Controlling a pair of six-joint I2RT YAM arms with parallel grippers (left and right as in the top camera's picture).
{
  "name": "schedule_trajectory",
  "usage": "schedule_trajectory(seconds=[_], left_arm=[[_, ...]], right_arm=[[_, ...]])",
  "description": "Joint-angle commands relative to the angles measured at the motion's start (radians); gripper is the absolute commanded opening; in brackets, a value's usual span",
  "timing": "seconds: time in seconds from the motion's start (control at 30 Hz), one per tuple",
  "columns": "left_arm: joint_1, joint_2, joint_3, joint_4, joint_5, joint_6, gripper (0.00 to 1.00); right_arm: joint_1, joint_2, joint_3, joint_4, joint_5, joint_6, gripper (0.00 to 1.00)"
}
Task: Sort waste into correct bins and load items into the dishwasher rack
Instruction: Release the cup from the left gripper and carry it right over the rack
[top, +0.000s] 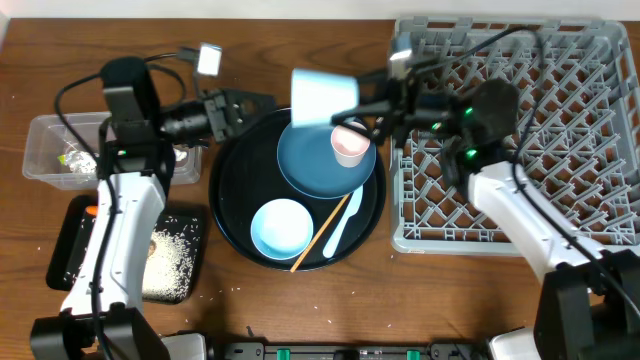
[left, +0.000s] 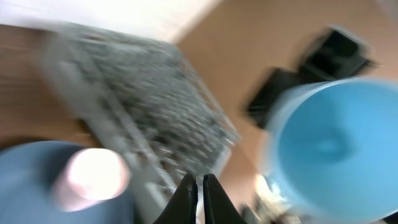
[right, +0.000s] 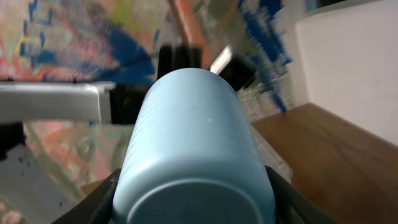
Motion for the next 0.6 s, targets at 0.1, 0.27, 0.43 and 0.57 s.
schedule_trajectory(seconds=[0.1,0.27,0.43,0.57], left_arm=[[0.017,0.005,-0.008,-0.003,-0.198,-0.002,0.07],[0.017,0.005,-0.008,-0.002,-0.205,-0.001,0.07],[0.017,0.005,-0.008,-0.002,-0.206,-0.001,0.07],[0.017,0.005,-0.008,-0.003,-0.206,-0.001,0.07]], right_arm=[[-0.121,-0.019,0.053,-0.170,-0.005,0.089,0.35],[-0.229,-0.019,0.076,-0.346,0.018,0.084,0.29],[-0.354,-0.019,0.171,-0.552,-0.008,0.071,0.27],[-0.425,-0.019,0.270,-0.741,-0.020,0.033,0.26]])
